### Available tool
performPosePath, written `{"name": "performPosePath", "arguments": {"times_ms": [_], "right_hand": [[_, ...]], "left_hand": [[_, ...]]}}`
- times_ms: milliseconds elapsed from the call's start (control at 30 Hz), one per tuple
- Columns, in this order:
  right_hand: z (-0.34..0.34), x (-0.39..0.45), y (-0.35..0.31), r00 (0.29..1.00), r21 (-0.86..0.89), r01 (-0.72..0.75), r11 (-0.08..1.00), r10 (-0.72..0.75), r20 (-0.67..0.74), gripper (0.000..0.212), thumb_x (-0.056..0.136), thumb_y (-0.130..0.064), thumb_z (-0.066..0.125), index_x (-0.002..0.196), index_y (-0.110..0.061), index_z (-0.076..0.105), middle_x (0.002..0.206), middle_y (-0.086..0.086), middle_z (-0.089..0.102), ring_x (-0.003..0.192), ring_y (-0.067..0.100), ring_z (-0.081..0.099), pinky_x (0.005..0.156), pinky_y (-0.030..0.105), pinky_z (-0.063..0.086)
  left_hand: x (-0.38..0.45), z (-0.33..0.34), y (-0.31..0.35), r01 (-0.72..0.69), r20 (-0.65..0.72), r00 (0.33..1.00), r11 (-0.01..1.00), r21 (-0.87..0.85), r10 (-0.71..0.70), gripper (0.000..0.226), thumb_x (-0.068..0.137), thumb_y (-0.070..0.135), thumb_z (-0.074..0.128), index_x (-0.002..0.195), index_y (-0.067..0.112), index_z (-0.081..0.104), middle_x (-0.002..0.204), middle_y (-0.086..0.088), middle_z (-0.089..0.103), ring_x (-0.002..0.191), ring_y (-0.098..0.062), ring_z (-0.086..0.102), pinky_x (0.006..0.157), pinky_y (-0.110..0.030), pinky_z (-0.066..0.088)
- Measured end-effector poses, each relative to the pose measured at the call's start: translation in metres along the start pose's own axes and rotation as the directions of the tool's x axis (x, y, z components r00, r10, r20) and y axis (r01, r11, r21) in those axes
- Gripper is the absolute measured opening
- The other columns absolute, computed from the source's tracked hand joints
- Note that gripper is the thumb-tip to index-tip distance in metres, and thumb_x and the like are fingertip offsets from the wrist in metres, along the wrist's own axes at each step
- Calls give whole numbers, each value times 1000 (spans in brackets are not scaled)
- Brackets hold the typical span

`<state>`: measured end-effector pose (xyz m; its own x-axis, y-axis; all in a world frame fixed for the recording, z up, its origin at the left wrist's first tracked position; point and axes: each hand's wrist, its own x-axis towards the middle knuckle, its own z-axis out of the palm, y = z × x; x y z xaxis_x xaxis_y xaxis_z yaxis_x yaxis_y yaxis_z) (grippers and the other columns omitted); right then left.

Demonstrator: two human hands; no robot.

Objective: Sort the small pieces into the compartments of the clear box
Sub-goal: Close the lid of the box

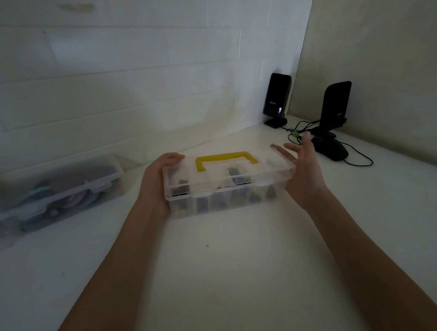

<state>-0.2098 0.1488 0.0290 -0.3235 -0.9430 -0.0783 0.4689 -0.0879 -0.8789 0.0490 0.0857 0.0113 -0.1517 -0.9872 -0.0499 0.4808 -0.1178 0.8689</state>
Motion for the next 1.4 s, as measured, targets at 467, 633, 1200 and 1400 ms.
{"name": "performPosePath", "arguments": {"times_ms": [467, 633, 1200, 1400], "right_hand": [[-9, -17, 11, 929, -536, 370, 759, -307, 208, 22, 93, -21, 56, 94, -37, 71, 117, -25, 59, 129, 14, 43, 107, 53, 36], [-11, -30, 22, 862, -741, 458, 491, -451, 234, 14, 88, -34, 61, 99, -38, 68, 147, -8, 40, 131, 6, 39, 100, 28, 33], [-8, -22, 29, 768, -832, 543, 114, -469, 436, 45, 81, -23, 71, 124, -15, 60, 133, 0, 56, 135, 16, 35, 108, 27, 27], [15, -4, 38, 731, -828, 540, -151, -403, 550, 40, 91, -20, 58, 130, -28, 54, 144, 11, 45, 140, 27, 28, 112, 43, 25]], "left_hand": [[-15, -6, 12, -236, 33, 969, 871, 431, 247, 27, 86, 1, 54, 88, 22, 71, 92, 0, 66, 87, -16, 59, 87, -33, 45], [-34, -9, 17, -393, 140, 906, 671, 629, 400, 26, 90, 10, 56, 100, 30, 69, 116, 4, 66, 109, -4, 57, 97, -20, 39], [-55, 6, 5, -476, 515, 810, -199, 857, 280, 49, 88, 41, 59, 135, 37, 46, 144, 17, 41, 139, -13, 33, 110, -31, 26], [-53, 6, -3, -379, 529, 785, -427, 821, 322, 49, 97, 35, 45, 144, 36, 32, 151, 0, 35, 142, -29, 29, 113, -35, 17]]}}
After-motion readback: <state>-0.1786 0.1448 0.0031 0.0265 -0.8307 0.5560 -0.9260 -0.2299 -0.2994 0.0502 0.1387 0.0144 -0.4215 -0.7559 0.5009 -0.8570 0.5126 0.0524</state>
